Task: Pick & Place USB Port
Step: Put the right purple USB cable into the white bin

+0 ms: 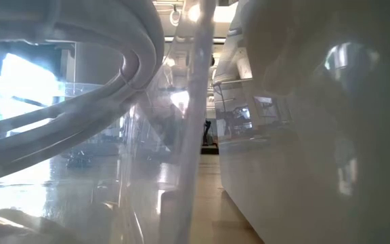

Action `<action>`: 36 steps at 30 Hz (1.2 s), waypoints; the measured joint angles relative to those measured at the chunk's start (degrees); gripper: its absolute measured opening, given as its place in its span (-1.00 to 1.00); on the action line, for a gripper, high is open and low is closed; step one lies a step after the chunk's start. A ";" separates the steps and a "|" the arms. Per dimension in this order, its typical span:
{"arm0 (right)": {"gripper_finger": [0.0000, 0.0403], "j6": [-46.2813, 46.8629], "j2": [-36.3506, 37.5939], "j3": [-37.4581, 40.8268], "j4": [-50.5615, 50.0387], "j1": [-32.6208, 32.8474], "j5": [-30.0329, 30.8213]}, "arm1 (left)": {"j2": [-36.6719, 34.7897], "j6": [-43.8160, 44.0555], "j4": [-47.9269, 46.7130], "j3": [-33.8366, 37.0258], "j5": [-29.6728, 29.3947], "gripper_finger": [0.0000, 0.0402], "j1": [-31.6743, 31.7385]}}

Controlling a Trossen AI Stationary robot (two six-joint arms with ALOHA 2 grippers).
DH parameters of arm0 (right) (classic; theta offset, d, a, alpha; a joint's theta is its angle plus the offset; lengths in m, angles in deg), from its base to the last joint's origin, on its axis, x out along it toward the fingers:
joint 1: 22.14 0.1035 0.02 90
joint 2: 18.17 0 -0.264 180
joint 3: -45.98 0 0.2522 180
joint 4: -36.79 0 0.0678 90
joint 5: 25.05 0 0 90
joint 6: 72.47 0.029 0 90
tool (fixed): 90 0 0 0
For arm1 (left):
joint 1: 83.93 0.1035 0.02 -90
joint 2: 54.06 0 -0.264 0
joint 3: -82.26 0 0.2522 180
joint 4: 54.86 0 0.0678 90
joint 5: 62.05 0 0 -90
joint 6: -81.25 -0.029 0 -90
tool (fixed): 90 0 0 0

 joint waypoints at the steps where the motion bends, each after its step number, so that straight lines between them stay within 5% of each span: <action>1: -0.94 -0.63 0.00 -0.64 0.46 0.23 -0.31 | 0.02 1.28 0.15 0.00 0.71 0.16 0.57; 10: -0.94 -4.75 0.04 -2.54 -1.24 1.26 0.37 | 0.64 4.76 2.67 -0.04 7.64 0.16 1.20; 36: -0.94 -6.91 0.04 -2.54 -4.26 1.88 -4.53 | 4.07 8.15 3.25 0.02 6.98 0.16 1.05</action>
